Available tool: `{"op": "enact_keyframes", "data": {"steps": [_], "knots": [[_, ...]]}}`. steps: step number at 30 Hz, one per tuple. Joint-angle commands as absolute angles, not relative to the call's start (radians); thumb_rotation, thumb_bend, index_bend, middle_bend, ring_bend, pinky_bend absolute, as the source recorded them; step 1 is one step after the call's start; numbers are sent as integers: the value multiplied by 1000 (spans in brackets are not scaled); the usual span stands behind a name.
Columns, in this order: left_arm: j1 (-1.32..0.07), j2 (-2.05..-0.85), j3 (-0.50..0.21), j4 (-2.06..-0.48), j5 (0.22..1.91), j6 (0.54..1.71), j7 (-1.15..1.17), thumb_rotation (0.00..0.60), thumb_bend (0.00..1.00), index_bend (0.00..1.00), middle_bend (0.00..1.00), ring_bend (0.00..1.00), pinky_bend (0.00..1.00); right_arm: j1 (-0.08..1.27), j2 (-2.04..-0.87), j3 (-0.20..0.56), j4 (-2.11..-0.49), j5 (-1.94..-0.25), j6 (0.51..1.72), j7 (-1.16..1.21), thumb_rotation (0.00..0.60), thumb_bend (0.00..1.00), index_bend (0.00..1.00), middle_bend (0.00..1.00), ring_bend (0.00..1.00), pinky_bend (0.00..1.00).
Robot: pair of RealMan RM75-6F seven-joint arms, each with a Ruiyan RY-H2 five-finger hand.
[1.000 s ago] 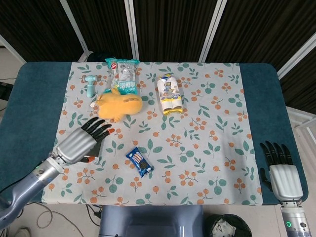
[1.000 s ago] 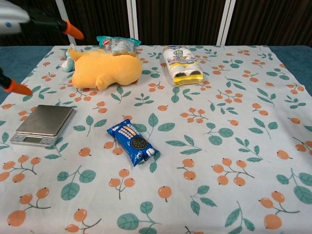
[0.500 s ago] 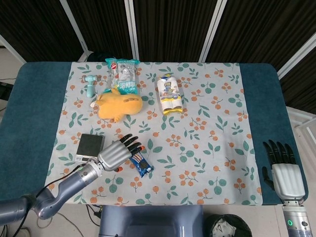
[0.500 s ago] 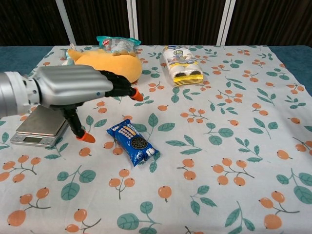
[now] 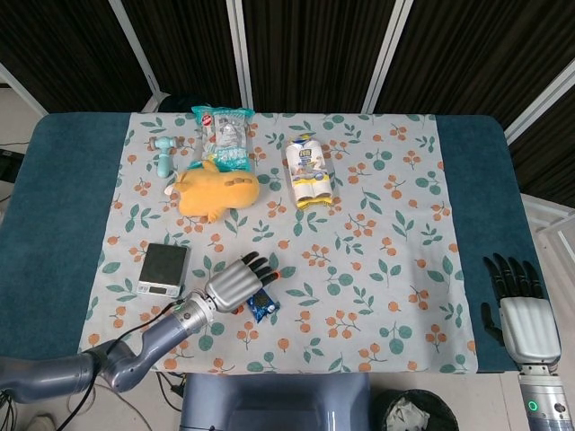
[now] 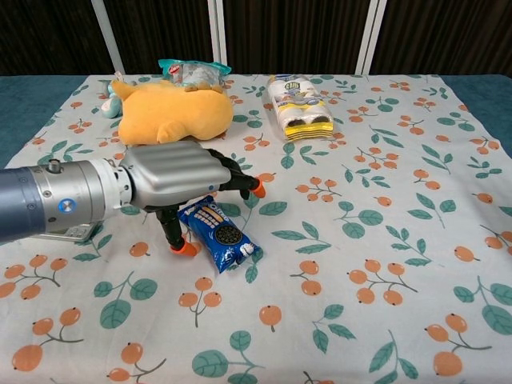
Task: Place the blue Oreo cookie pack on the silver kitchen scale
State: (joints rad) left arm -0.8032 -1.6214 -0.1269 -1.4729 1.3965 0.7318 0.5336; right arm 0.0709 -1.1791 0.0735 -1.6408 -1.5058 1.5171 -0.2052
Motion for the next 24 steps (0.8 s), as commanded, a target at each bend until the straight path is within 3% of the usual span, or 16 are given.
{"op": "enact_keyframes", "data": {"steps": [1, 9, 18, 24], "knots": [[-808, -1631, -121, -1466, 1398, 742, 543, 600, 121, 195, 266, 160, 196, 71, -1178, 73, -1641, -1505, 1516, -204, 600, 588, 4, 72, 21, 0], [-819, -1650, -108, -1451, 1398, 760, 557, 600, 170, 326, 336, 186, 216, 71, -1175, 73, -1644, -1504, 1512, -202, 600, 588, 4, 71, 21, 0], [-836, -1649, -90, -1449, 1390, 752, 576, 600, 172, 339, 354, 208, 228, 70, -1170, 75, -1648, -1496, 1511, -201, 600, 587, 4, 72, 21, 0], [-840, -1654, -78, -1447, 1401, 765, 585, 600, 237, 417, 480, 360, 392, 70, -1166, 75, -1652, -1494, 1510, -201, 600, 588, 4, 72, 21, 0]]}}
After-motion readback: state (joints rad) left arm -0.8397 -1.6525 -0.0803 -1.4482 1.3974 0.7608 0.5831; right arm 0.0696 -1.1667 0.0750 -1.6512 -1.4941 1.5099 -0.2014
